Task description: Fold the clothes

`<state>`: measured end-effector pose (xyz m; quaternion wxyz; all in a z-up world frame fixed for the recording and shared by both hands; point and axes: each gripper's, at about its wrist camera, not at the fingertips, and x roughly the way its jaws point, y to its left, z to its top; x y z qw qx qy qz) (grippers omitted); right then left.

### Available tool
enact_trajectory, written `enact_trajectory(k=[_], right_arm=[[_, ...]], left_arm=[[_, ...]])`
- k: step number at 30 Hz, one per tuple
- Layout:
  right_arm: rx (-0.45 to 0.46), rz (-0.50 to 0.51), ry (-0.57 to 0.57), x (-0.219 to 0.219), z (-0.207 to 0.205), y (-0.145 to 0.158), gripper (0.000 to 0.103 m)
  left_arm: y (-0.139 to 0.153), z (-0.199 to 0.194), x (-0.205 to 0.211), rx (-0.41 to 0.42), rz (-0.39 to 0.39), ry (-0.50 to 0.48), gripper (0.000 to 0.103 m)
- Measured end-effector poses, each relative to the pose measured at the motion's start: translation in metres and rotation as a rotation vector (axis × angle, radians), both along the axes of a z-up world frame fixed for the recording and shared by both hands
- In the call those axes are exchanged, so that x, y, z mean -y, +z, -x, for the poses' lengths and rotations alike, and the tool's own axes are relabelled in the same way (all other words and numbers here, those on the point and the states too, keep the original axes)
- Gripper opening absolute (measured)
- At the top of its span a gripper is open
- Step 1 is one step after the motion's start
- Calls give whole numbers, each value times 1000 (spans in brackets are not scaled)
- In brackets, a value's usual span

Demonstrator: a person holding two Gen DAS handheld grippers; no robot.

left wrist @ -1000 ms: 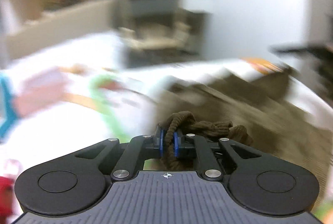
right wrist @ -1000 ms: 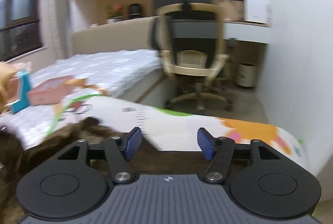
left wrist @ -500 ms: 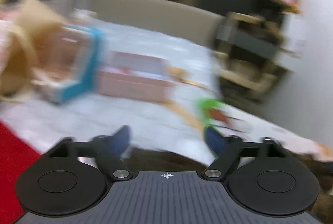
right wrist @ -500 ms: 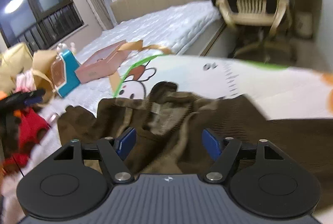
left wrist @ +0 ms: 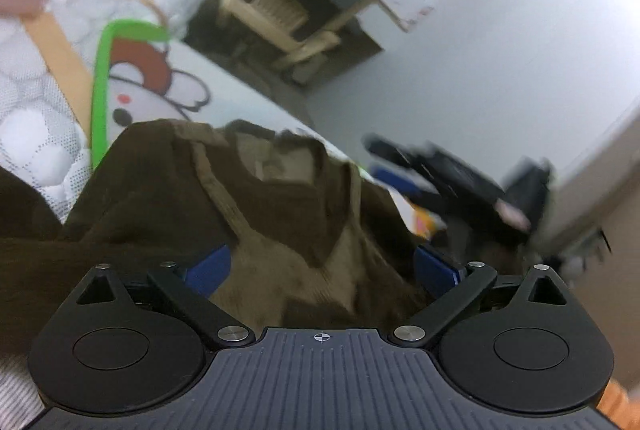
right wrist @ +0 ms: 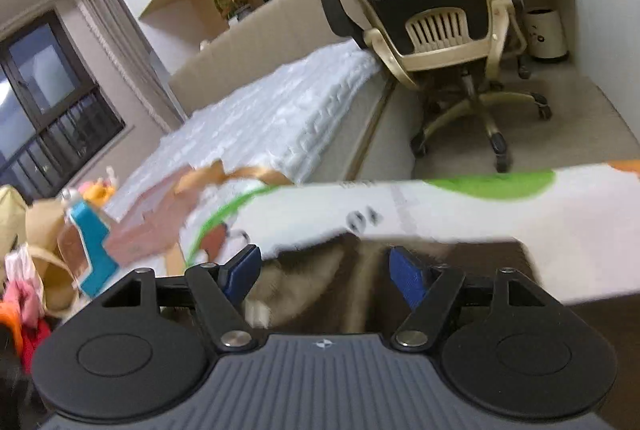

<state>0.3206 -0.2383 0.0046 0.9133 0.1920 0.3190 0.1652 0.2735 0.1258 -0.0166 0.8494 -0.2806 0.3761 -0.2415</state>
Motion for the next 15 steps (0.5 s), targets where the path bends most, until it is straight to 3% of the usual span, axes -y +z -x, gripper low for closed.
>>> enact_trajectory(k=[5,9,11,15], right_arm=[[-9,105,-10,26,32,-30,73],[9,101,3,28,41,-33,75],[36,109,24,23,43,-23,75],[116,179,40,18,47,3,84]], left_arm=[[-29,-40,10,-131,126,20,100],[-37,-72,20,-214,234,22,101],[-32,-87,21,-200,262,44,101],[-14,-111,-12,-116,216,245,101]])
